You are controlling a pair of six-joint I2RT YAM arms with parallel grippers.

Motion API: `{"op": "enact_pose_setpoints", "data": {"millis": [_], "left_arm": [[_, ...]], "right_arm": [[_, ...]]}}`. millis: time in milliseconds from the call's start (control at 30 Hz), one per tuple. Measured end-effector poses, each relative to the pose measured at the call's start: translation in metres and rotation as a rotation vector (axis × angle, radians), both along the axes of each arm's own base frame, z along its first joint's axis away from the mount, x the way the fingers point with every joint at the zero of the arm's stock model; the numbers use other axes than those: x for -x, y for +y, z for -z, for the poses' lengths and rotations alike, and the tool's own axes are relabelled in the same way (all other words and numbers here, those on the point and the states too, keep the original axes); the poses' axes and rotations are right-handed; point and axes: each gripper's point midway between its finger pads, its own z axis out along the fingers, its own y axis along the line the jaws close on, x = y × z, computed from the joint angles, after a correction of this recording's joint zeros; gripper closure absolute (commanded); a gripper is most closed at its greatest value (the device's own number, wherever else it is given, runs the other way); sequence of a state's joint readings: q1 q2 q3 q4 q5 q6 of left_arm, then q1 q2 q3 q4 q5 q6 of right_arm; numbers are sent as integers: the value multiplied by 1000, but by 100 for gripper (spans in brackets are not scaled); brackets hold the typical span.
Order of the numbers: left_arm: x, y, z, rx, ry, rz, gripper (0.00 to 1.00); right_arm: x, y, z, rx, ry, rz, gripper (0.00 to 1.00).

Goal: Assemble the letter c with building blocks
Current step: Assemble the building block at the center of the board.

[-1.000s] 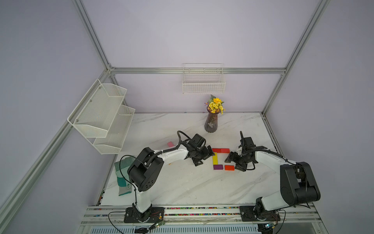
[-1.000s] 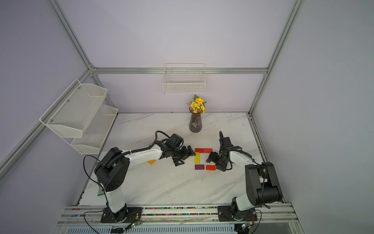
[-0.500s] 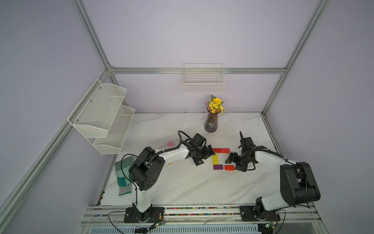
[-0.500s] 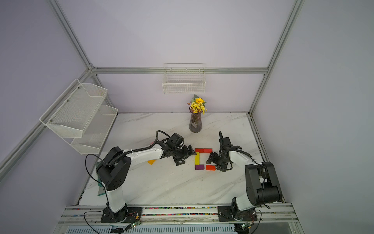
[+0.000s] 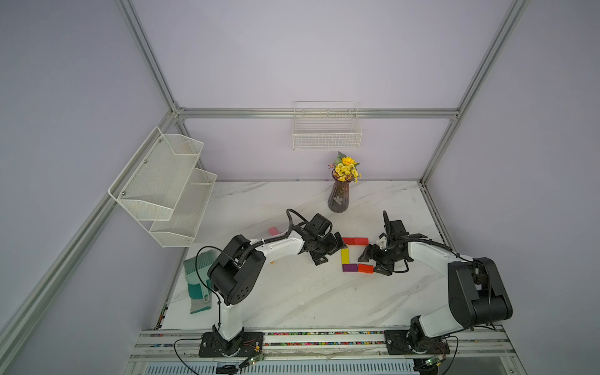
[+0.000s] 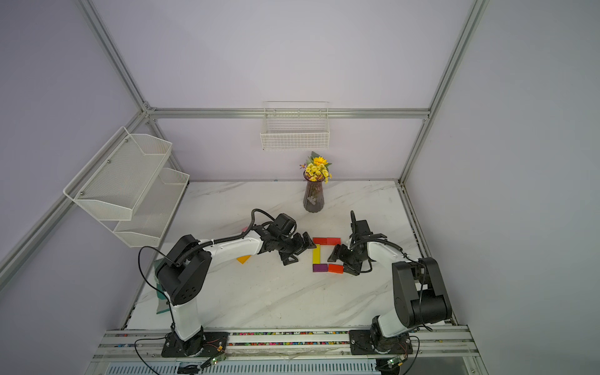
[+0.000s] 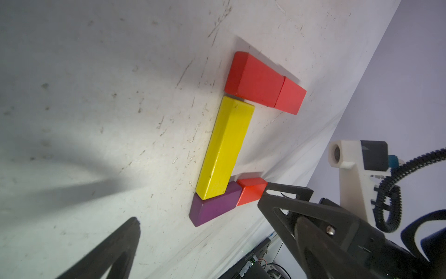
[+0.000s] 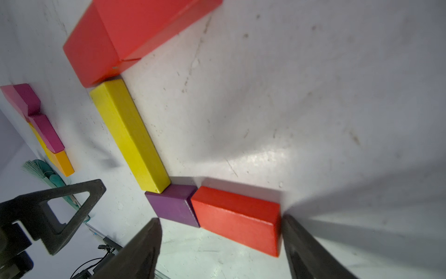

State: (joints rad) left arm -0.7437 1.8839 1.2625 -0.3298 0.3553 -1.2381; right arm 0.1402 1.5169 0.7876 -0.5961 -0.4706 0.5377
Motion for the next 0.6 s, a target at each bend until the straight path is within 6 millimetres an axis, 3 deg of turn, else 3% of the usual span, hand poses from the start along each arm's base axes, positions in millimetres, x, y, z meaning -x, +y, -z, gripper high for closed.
{"op": "enact_pose_setpoints", "data": {"millis": [600], "left_arm": [[2, -7, 2, 3, 6, 16, 0]], "right_arm": [[-7, 4, 0, -24, -8, -2, 20]]}}
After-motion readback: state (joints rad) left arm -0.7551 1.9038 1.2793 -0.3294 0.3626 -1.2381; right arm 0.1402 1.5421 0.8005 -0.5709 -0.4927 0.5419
